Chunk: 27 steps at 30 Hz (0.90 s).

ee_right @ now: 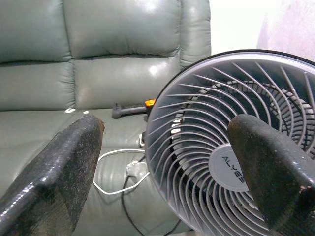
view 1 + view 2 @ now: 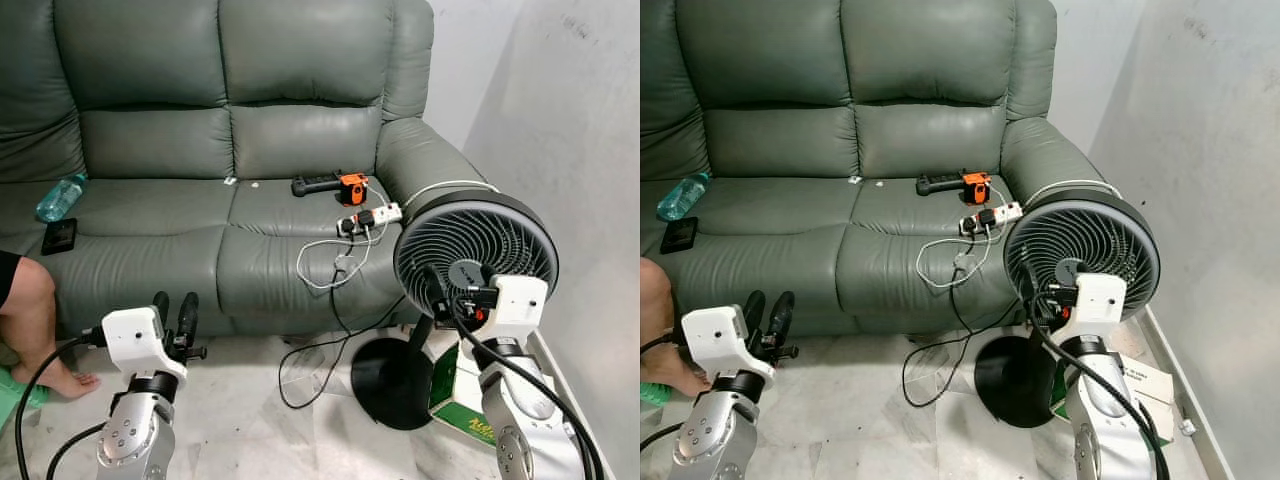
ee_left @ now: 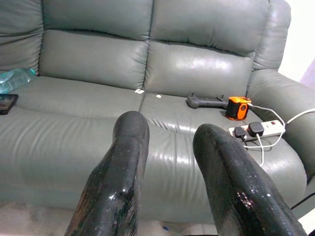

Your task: Hang keys on a hook

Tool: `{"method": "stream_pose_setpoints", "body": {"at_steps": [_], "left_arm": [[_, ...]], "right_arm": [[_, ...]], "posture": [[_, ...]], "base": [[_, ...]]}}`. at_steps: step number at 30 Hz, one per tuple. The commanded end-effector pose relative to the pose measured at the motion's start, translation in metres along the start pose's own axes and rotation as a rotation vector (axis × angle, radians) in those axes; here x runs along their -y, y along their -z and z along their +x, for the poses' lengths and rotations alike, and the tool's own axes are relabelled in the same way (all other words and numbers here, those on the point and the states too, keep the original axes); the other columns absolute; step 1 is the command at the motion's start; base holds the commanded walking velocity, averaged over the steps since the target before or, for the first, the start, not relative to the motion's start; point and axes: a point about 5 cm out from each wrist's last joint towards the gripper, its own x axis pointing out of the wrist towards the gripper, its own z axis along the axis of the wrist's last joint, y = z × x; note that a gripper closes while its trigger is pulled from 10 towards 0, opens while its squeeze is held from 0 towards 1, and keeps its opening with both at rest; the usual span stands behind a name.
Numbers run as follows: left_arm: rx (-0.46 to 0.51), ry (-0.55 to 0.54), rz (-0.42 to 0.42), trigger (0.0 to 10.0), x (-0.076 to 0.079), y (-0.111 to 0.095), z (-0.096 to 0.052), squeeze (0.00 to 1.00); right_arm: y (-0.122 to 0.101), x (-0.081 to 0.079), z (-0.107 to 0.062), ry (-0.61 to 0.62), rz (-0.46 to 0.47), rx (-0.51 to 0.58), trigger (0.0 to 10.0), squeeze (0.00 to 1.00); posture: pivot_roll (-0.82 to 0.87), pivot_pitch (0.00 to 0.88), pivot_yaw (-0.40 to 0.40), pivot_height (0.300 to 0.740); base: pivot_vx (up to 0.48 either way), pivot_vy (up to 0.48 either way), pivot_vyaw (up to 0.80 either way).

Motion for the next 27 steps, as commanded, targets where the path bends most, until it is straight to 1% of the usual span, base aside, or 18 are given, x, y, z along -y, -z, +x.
{"method": "stream_pose_setpoints", "body": {"at_steps": [1,5,7,10,16,19,27], "left_arm": [[-0.009,0.005,0.006,10.0,-0.0016,0.0028,-0.0009,0.00],[-0.009,0.010,0.014,10.0,-0.0010,0.0027,-0.0011,0.00],[-0.010,0.013,0.039,10.0,-0.0003,0.0018,-0.0017,0.00],[-0.006,0.021,0.066,10.0,0.0011,0.0000,-0.0022,0.00],[-0.004,0.007,0.068,10.0,0.0006,-0.0009,-0.0033,0.00],[-0.021,-0.003,0.091,10.0,0.0002,0.0005,-0.0036,0.00],[-0.046,0.026,0.071,10.0,0.0026,0.0040,-0.0017,0.00]], "right_arm": [[0.0001,0.0006,0.0000,-0.006,0.000,0.006,10.0,0.00],[0.0012,0.0014,-0.0007,-0.002,-0.006,-0.002,10.0,0.00],[0.0022,0.0020,-0.0013,0.003,-0.012,-0.011,10.0,0.00],[0.0027,0.0021,-0.0014,0.004,-0.013,-0.017,10.0,0.00],[0.0034,0.0025,-0.0015,-0.001,-0.010,-0.027,10.0,0.00],[0.0042,0.0029,-0.0018,-0.002,-0.009,-0.032,10.0,0.00],[0.0052,0.0030,-0.0013,-0.008,0.002,-0.046,10.0,0.00]], "posture": [[0.05,0.026,-0.017,0.740],[0.05,0.026,-0.017,0.740],[0.05,0.025,-0.017,0.740],[0.05,0.029,-0.019,0.740],[0.05,0.030,-0.023,0.740],[0.05,0.031,-0.024,0.740],[0.04,0.033,-0.025,0.740]], "base": [[0.000,0.000,0.00],[0.000,0.000,0.00],[0.000,0.000,0.00],[0.000,0.000,-0.80],[0.000,0.000,-0.80],[0.000,0.000,-0.80],[0.000,0.000,-0.80]]}}
